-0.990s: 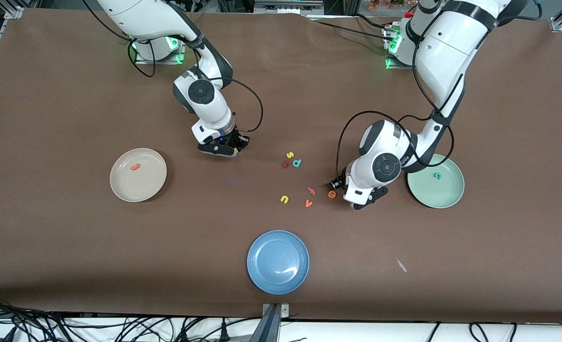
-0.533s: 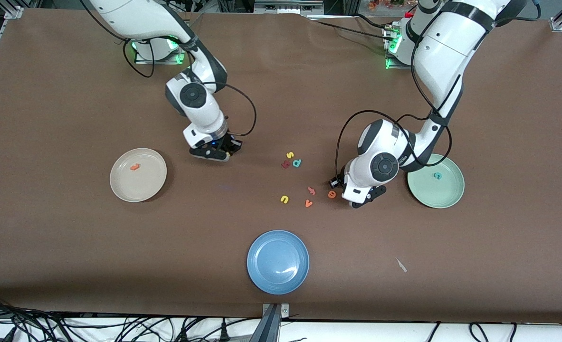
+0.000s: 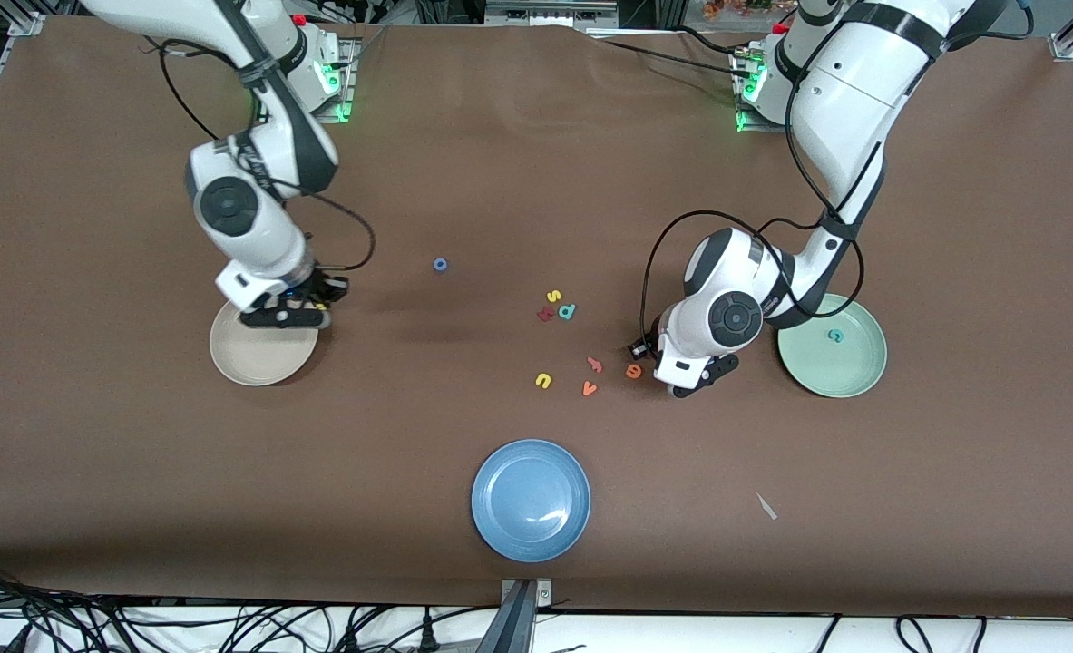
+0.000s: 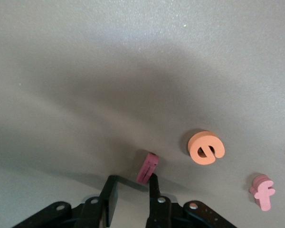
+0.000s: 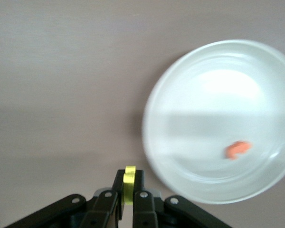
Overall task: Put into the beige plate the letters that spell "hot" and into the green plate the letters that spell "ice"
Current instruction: 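Grasp the red i with the left gripper while the right gripper reaches blue o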
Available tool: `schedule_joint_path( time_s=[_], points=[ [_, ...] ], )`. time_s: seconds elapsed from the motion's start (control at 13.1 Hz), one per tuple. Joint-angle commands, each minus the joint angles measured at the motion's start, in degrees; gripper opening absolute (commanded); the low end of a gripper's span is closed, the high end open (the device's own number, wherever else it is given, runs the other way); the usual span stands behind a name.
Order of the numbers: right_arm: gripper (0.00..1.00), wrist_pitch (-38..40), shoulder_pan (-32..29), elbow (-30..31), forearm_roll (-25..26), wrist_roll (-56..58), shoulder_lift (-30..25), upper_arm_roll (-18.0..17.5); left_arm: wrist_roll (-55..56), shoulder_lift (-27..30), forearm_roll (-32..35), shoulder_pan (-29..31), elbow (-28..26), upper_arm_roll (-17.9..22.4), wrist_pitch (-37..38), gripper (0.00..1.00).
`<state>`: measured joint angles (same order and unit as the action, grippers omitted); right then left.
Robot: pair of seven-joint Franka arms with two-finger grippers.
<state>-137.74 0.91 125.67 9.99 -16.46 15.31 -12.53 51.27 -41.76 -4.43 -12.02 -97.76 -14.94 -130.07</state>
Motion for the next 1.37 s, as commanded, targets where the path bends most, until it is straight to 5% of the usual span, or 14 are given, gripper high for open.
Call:
schedule_joint_path(
  time_s=[0.0, 0.08, 0.15, 0.23, 0.38, 0.69, 0.76, 1.3],
  points=[
    [0.0, 0.4, -3.4, 1.1, 0.5, 8.0, -0.6, 1.0, -0.5, -0.5, -0.1, -0.2, -0.1, 0.3, -0.1, 0.22],
    [0.11, 0.4, -3.4, 1.1, 0.4, 8.1, -0.5, 1.4, -0.5, -0.6, -0.1, -0.2, -0.1, 0.3, -0.1, 0.21],
    [0.39, 0.3, -3.4, 1.1, 0.3, 8.1, -0.3, 1.4, -0.5, -0.9, -0.1, -0.2, 0.0, 0.3, -0.1, 0.21],
    [0.53, 0.3, -3.4, 1.1, 0.3, 8.0, -0.3, 1.4, -0.5, -1.1, 0.1, -0.2, 0.1, 0.3, -0.2, 0.21],
    [0.64, 0.3, -3.3, 1.2, 0.2, 7.3, -0.3, 1.3, -0.5, -1.6, 0.8, -0.1, 0.2, 0.3, -0.2, 0.21],
    [0.67, 0.4, -2.8, 1.7, -5.0, 1.3, -0.2, -2.3, -0.4, -1.4, 1.5, 0.2, 0.5, 0.3, -0.5, 0.22],
    [0.67, 0.2, -2.0, 1.8, -5.2, -3.1, -0.2, -3.4, -0.5, -1.2, 1.5, 0.4, 0.6, 0.3, -0.5, 0.3],
    [0.67, -7.6, 15.1, 1.7, -6.7, -33.2, 3.4, -4.5, -2.4, -1.3, 5.7, 1.1, 1.8, 0.3, -0.5, 0.34]
  ],
)
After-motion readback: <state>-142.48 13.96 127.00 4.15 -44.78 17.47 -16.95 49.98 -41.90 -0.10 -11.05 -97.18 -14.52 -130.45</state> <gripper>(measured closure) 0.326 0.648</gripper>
